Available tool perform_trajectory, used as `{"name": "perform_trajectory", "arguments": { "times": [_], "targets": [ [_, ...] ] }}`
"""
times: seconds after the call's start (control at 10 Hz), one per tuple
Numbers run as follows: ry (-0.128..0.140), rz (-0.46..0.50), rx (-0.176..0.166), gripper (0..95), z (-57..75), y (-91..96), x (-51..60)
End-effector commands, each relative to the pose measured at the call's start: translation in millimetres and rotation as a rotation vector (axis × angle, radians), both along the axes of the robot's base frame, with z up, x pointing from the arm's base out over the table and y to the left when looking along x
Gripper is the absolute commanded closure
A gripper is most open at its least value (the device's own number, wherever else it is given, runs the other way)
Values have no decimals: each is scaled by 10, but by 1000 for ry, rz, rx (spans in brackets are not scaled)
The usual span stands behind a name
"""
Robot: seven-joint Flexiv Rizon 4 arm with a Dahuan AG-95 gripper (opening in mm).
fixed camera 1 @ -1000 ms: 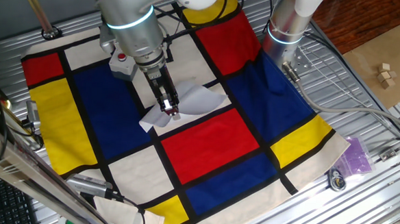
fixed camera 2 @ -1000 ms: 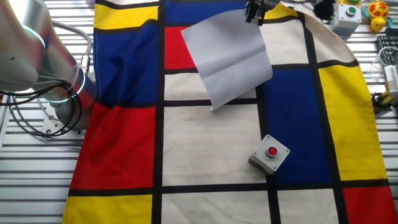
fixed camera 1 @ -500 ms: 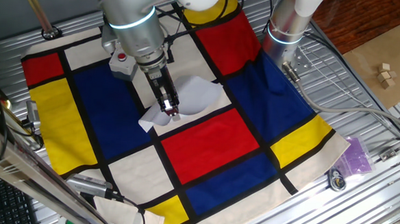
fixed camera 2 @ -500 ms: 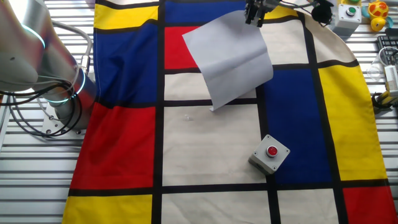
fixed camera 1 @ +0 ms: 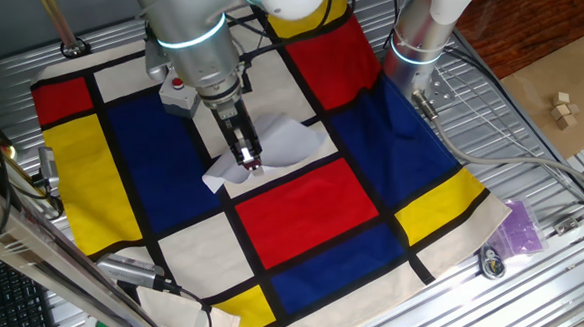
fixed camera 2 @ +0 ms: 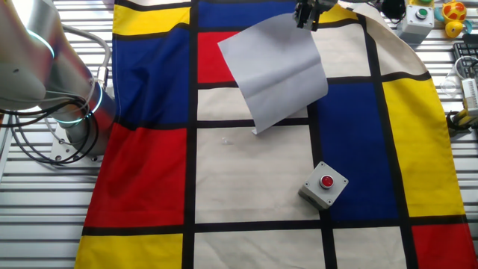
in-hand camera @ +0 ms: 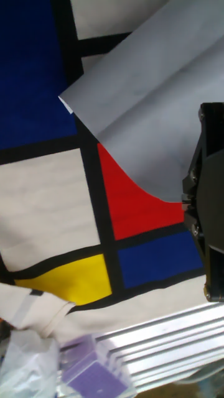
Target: Flip over and spread out the paper that is laid flat on the table
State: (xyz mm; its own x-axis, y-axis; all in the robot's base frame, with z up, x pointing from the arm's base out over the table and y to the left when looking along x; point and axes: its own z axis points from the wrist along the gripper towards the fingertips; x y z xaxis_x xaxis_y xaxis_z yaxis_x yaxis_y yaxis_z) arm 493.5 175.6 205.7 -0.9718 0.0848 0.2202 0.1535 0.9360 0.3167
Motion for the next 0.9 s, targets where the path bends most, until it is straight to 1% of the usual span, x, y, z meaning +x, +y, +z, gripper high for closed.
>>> {"name": "perform_trajectory", "arguments": {
  "times": [0.1,0.2,0.5,0.7,0.8,0.9],
  "targets": [
    [15,130,-36,950,-8,4,15],
    [21,142,-44,950,-8,4,15],
    [26,117,-51,950,-8,4,15],
    [39,62,-79,950,-8,4,15],
    [44,35,-87,950,-7,31,6],
    [39,23,-90,950,-10,150,-36]
  ]
}}
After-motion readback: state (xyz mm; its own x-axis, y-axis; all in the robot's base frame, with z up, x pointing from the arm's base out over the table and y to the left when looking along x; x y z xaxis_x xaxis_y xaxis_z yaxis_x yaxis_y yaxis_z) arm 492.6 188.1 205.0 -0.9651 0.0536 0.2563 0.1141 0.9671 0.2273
